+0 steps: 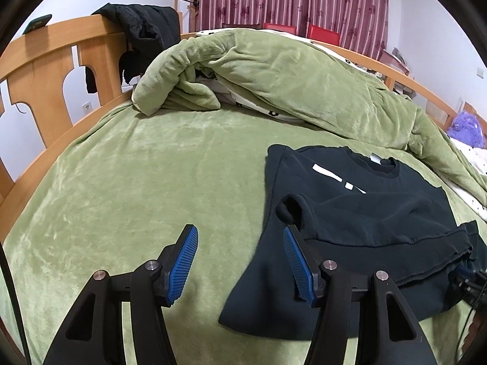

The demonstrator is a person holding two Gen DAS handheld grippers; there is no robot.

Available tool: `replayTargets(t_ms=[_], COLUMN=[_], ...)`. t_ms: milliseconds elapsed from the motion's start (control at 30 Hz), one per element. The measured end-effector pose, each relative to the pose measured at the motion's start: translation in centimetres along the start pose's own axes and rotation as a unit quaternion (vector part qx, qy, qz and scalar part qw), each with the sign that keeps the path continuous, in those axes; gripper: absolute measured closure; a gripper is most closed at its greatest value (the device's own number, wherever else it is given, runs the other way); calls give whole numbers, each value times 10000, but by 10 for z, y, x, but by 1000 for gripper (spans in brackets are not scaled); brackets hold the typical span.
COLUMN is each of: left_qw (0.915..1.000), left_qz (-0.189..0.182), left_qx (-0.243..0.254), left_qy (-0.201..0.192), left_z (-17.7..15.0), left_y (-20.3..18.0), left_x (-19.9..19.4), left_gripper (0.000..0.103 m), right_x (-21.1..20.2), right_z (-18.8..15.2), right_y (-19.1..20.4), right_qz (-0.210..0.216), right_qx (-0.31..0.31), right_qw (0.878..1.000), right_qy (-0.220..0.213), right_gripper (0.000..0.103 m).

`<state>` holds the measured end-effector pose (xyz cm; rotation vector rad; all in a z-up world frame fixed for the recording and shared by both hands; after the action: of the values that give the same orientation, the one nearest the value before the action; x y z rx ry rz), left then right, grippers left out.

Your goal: Fold small clothes

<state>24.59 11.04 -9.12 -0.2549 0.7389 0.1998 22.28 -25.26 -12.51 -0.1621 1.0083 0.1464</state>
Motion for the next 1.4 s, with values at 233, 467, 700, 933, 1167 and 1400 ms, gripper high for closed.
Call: replayTargets(t_ms=[233, 467, 700, 933, 1167, 1400], left_qw=[9999, 9994, 9993, 9992, 9992, 9985], left_qz=[-13, -211, -250, -288, -217, -131], left_qx=[-91, -166, -169, -51, 52, 243], left_qy=[90, 207, 210, 262, 339, 479], left_z=[4, 7, 9, 7, -17, -45], left_y=[2, -2, -7, -16, -13, -4], left_x=[12, 24, 28, 30, 22, 24], left_gripper=[46, 46, 46, 46, 46, 46], right_x=[14, 16, 59, 45, -16, -42], right_z=[7, 48, 96, 107, 50, -34], right_y=[0, -12, -29, -41, -72, -117], right_qz=[-73, -65, -128, -123, -594, -782], right_qx=[119, 317, 513, 832, 591, 1219], right_qw=[9999, 9987, 9986, 9962, 9962, 9893], right_qy=[-62, -388, -64, -230, -248, -150], right_gripper=[69, 69, 69, 69, 61, 41])
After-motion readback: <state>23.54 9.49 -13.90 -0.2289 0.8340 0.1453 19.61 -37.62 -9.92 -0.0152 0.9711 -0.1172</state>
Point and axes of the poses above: each gripper's, at about its wrist camera, not at the fingertips, and x roughly the way its jaws point, y to its left, z to its top, the point moved 2 cm from there along x, roughly the way its jaws point, and after that the axes turned 9 degrees about -x, right-handed, at the moved point
